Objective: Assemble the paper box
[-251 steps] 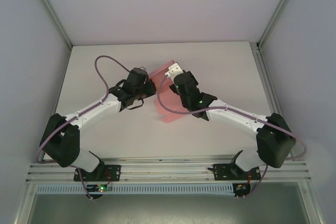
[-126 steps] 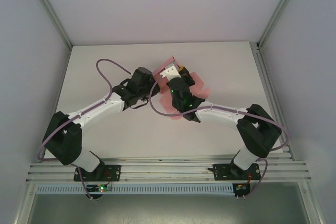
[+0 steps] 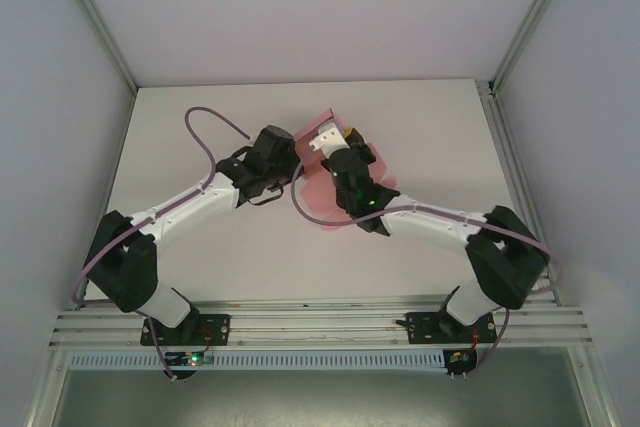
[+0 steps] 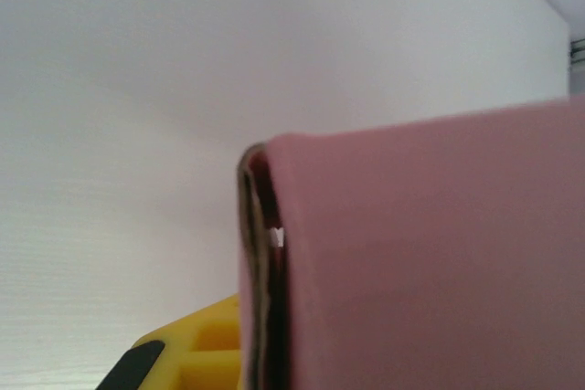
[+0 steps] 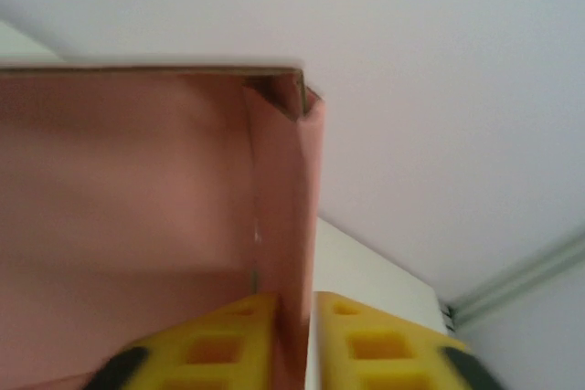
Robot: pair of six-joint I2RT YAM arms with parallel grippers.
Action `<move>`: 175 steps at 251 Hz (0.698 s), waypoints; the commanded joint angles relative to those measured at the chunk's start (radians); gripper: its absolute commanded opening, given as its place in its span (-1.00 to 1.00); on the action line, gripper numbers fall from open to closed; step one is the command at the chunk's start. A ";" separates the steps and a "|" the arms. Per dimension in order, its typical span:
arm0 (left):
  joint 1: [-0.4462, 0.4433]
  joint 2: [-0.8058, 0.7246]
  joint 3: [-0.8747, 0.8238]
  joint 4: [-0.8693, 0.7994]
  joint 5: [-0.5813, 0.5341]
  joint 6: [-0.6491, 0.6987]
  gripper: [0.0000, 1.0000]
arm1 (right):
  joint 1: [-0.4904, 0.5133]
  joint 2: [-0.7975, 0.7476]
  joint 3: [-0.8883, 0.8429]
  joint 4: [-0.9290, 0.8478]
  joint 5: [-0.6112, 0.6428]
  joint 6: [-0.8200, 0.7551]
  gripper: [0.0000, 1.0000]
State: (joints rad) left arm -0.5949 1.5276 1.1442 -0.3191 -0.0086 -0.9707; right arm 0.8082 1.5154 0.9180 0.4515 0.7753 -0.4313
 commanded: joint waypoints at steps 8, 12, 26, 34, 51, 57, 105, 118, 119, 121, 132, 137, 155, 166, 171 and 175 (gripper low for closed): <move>-0.008 0.016 0.097 -0.142 -0.122 0.165 -1.00 | -0.020 -0.186 -0.043 -0.269 -0.351 0.169 -0.10; -0.007 0.020 0.106 -0.153 -0.135 0.185 -1.00 | -0.021 -0.213 -0.052 -0.283 -0.398 0.179 0.02; -0.006 0.028 0.121 -0.174 -0.174 0.262 -1.00 | -0.029 -0.300 -0.087 -0.318 -0.542 0.197 0.76; -0.004 0.028 0.121 -0.173 -0.199 0.303 -1.00 | -0.032 -0.351 -0.110 -0.322 -0.595 0.210 0.96; 0.002 0.028 0.116 -0.163 -0.224 0.400 -1.00 | -0.044 -0.457 -0.157 -0.321 -0.674 0.235 0.96; 0.004 0.026 0.115 -0.152 -0.222 0.446 -1.00 | -0.052 -0.495 -0.172 -0.315 -0.676 0.265 0.97; 0.017 -0.041 0.169 -0.129 -0.322 0.852 -1.00 | -0.295 -0.721 -0.242 -0.344 -0.852 0.572 0.97; 0.017 -0.080 0.153 -0.095 -0.269 1.059 -1.00 | -0.366 -0.752 -0.257 -0.363 -0.884 0.619 0.97; 0.017 -0.083 0.152 -0.092 -0.265 1.076 -1.00 | -0.369 -0.754 -0.259 -0.363 -0.886 0.621 0.97; 0.017 -0.089 0.148 -0.086 -0.258 1.107 -1.00 | -0.379 -0.760 -0.262 -0.366 -0.891 0.625 0.96; 0.019 -0.121 0.120 -0.069 -0.207 1.303 -1.00 | -0.422 -0.775 -0.274 -0.380 -0.909 0.642 0.97; 0.018 -0.132 0.105 -0.062 -0.193 1.394 -1.00 | -0.437 -0.780 -0.277 -0.389 -0.907 0.652 0.96; 0.025 -0.158 0.068 -0.111 -0.120 1.719 -1.00 | -0.470 -0.791 -0.285 -0.413 -0.921 0.670 0.96; 0.031 -0.154 0.074 -0.230 -0.055 1.929 -1.00 | -0.482 -0.791 -0.286 -0.424 -0.951 0.665 0.96; 0.028 -0.148 0.081 -0.279 -0.049 2.007 -1.00 | -0.484 -0.792 -0.285 -0.432 -0.961 0.662 0.96; 0.026 -0.139 0.091 -0.313 -0.054 2.057 -1.00 | -0.486 -0.793 -0.284 -0.438 -0.966 0.659 0.96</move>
State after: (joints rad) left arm -0.5789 1.3880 1.2404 -0.4484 -0.1738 0.3782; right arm 0.3458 0.7280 0.6483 0.0772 -0.0772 0.1574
